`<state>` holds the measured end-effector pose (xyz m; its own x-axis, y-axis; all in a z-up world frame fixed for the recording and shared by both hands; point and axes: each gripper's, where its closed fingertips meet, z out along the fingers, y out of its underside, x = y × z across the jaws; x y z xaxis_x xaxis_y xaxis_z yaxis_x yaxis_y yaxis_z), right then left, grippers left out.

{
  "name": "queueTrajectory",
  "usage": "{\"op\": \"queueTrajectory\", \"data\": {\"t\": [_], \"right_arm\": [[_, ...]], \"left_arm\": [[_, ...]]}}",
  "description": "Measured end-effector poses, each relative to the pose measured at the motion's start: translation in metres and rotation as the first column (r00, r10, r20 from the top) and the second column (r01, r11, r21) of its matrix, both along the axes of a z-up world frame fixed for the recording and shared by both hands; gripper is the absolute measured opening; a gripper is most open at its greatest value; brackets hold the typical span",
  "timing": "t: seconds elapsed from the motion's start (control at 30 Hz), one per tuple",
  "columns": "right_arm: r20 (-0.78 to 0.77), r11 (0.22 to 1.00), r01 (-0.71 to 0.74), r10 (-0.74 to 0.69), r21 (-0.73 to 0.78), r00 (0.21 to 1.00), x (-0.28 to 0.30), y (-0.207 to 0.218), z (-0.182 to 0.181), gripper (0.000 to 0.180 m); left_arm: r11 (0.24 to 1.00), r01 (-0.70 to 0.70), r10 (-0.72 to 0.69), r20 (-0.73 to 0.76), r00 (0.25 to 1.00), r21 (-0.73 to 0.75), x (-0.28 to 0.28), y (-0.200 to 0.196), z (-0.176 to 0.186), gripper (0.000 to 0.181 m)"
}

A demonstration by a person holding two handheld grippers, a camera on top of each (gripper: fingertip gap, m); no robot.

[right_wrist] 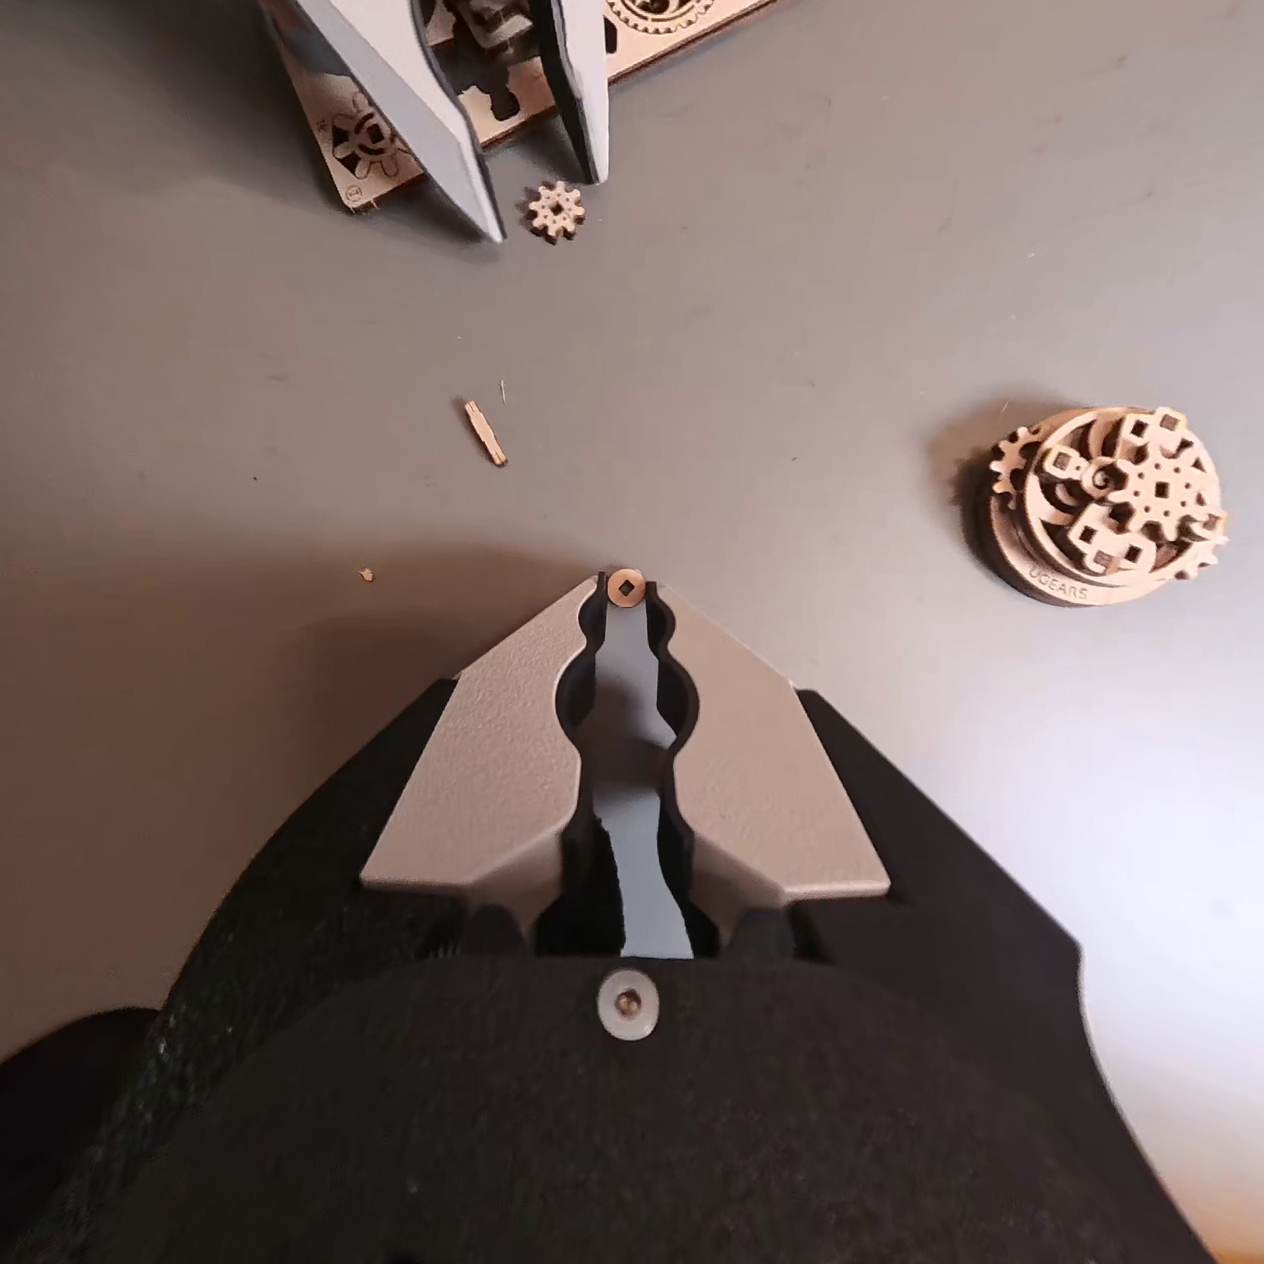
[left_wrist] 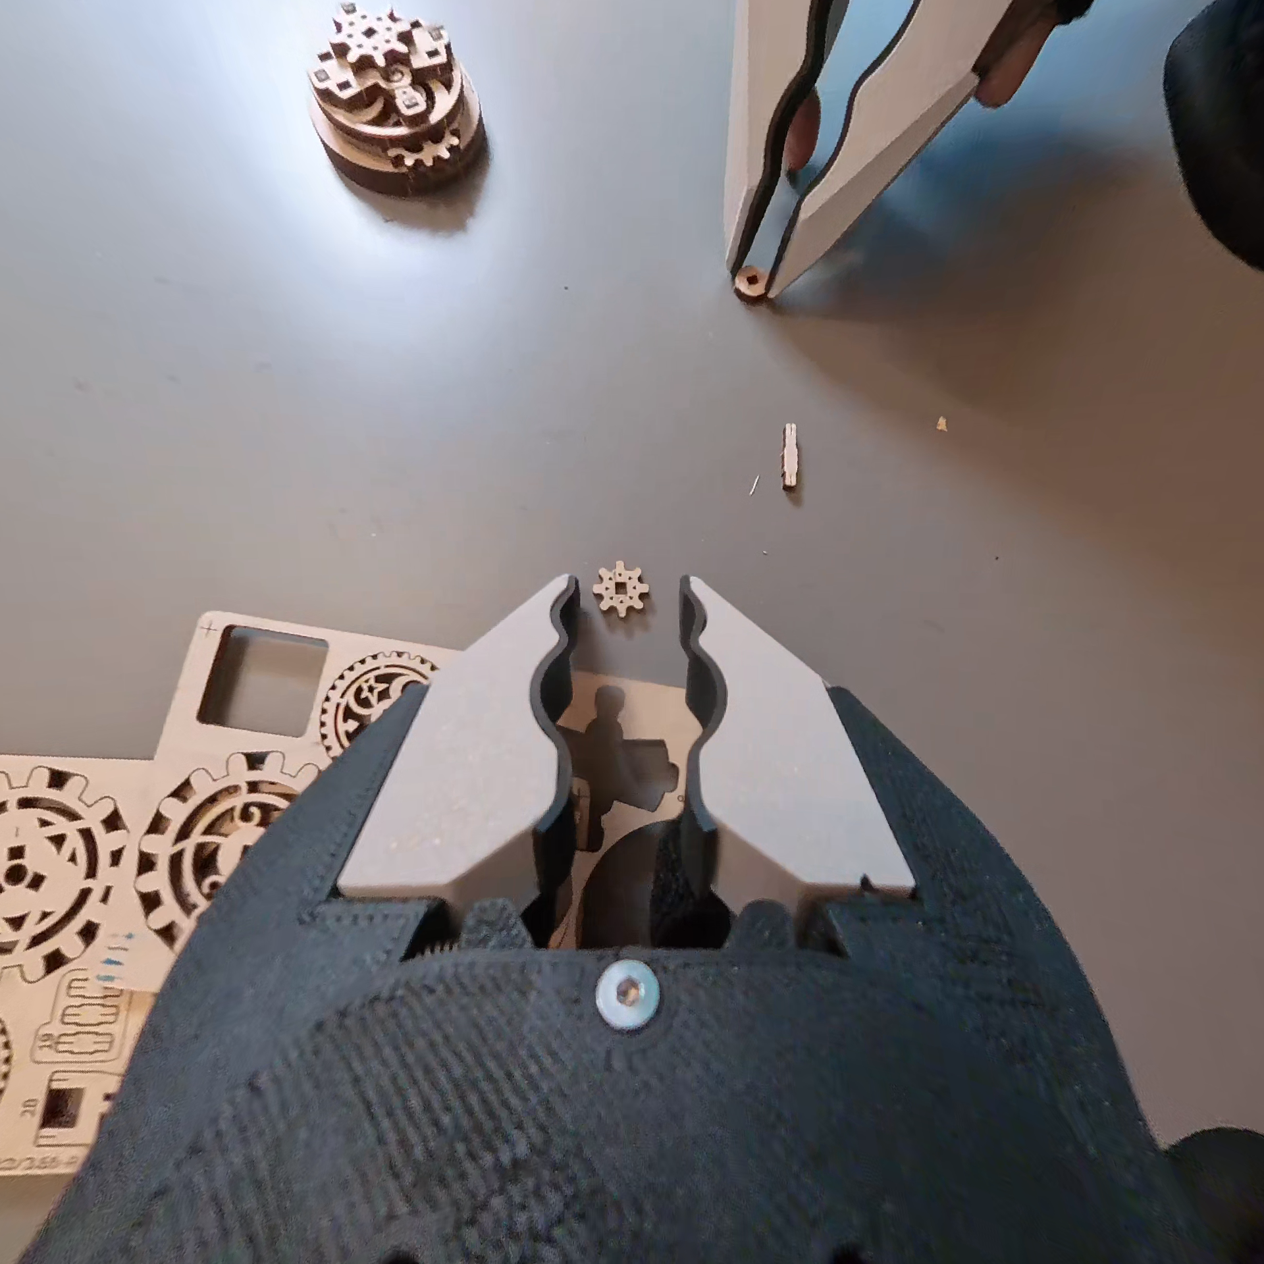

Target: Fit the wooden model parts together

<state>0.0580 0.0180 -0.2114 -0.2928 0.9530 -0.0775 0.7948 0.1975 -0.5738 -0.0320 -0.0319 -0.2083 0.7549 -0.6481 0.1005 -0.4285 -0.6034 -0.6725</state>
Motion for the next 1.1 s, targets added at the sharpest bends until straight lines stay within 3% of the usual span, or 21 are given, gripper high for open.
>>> {"op": "queueTrajectory", "data": {"t": [0.23,0.43,0.8,1.1], "right_arm": [[-0.017,0.996,-0.082,0.083,0.039,0.996,0.007,-0.016,0.0,0.009],[-0.039,0.997,-0.068,0.07,0.043,0.997,0.013,-0.017,0.001,0.009],[-0.067,0.997,-0.035,0.039,0.066,0.997,0.021,-0.012,0.005,0.009],[-0.081,0.997,-0.031,0.037,0.071,0.996,0.014,-0.013,0.002,0.009]], "left_arm": [[0.998,0.062,-0.065,-0.112,0.992,-0.029,0.001,-0.001,-0.004,0.018],[0.991,0.133,-0.135,-0.113,0.984,-0.023,0.016,0.007,-0.004,0.015],[0.941,0.339,-0.337,-0.069,0.939,0.011,0.092,0.037,0.004,0.015],[0.94,0.339,-0.336,-0.067,0.939,0.03,0.095,0.035,0.013,0.015]]}}
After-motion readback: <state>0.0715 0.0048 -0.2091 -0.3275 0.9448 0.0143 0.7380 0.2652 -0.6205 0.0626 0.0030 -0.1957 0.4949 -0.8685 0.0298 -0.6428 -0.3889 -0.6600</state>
